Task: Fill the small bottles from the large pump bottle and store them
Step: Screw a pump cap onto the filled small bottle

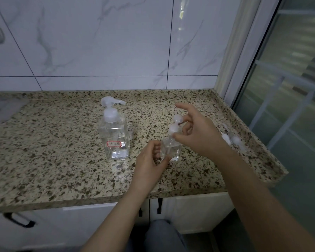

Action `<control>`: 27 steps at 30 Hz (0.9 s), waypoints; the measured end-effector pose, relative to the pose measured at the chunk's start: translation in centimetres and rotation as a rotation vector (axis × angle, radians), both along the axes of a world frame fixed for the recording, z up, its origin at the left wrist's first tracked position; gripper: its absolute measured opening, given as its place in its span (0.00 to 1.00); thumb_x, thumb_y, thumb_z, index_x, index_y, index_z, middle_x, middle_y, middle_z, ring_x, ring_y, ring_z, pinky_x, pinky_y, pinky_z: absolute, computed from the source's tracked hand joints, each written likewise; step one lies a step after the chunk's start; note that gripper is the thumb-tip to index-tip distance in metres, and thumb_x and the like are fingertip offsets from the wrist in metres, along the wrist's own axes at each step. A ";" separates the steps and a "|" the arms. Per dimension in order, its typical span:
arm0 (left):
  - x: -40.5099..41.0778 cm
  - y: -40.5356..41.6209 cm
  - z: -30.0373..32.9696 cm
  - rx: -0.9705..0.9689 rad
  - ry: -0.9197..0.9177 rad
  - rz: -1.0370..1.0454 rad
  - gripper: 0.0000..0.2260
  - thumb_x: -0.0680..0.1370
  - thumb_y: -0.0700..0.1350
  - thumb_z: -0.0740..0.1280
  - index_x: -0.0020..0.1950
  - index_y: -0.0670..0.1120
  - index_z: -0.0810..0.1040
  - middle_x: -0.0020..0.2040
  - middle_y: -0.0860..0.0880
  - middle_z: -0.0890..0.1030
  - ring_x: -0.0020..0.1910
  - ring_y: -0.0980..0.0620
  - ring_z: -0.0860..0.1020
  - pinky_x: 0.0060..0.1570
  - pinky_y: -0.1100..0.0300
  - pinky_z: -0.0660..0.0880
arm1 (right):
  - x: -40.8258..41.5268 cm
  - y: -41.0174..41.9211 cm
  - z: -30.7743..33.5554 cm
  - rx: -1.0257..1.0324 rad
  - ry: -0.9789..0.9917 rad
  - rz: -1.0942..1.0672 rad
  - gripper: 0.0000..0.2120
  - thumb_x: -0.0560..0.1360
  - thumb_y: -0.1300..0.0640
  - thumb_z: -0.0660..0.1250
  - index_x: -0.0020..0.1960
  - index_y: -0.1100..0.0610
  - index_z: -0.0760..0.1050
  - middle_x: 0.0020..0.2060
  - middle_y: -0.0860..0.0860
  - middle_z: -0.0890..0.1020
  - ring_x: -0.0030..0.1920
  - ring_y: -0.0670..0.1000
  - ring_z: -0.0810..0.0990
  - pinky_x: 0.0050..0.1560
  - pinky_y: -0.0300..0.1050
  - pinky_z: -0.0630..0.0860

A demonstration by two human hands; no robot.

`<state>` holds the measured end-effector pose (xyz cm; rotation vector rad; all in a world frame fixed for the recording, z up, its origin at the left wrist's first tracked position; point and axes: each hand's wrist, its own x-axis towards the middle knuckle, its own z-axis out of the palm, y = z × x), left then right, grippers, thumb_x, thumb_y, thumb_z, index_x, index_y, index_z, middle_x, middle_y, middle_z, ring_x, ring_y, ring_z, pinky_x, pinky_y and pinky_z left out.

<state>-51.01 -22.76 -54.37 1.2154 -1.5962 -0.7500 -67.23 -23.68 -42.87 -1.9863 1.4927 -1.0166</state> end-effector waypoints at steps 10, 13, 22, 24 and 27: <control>0.0 0.1 0.1 -0.011 -0.004 -0.006 0.15 0.75 0.50 0.74 0.59 0.53 0.74 0.52 0.58 0.80 0.52 0.61 0.79 0.52 0.59 0.80 | 0.2 0.2 -1.1 0.044 0.074 -0.007 0.37 0.75 0.61 0.76 0.78 0.46 0.64 0.42 0.43 0.77 0.36 0.41 0.76 0.36 0.32 0.74; -0.1 0.2 0.3 -0.013 0.003 -0.005 0.14 0.76 0.50 0.73 0.58 0.53 0.74 0.53 0.57 0.80 0.52 0.61 0.79 0.52 0.60 0.79 | 0.6 0.0 -1.0 0.038 0.094 -0.044 0.32 0.73 0.55 0.79 0.73 0.49 0.70 0.40 0.44 0.78 0.38 0.40 0.76 0.39 0.31 0.71; -0.1 0.2 0.3 -0.034 -0.006 -0.018 0.14 0.76 0.49 0.73 0.58 0.52 0.74 0.52 0.58 0.80 0.51 0.62 0.79 0.51 0.64 0.78 | 0.6 2.0 -2.7 0.238 -0.343 -0.025 0.43 0.66 0.32 0.72 0.77 0.42 0.64 0.59 0.44 0.82 0.55 0.47 0.81 0.52 0.46 0.76; -0.1 0.2 0.2 -0.038 -0.001 -0.022 0.14 0.76 0.48 0.74 0.58 0.52 0.74 0.52 0.58 0.80 0.51 0.61 0.79 0.51 0.63 0.78 | 0.3 2.8 -3.2 0.279 -0.513 -0.053 0.34 0.71 0.38 0.72 0.75 0.42 0.68 0.49 0.45 0.86 0.43 0.40 0.81 0.45 0.42 0.72; -0.2 0.1 0.2 -0.034 -0.004 -0.028 0.14 0.76 0.48 0.74 0.58 0.52 0.74 0.53 0.58 0.80 0.51 0.61 0.80 0.51 0.65 0.78 | -0.3 3.4 -4.1 0.230 -0.573 -0.142 0.24 0.77 0.49 0.73 0.71 0.43 0.72 0.34 0.48 0.84 0.34 0.40 0.79 0.41 0.42 0.71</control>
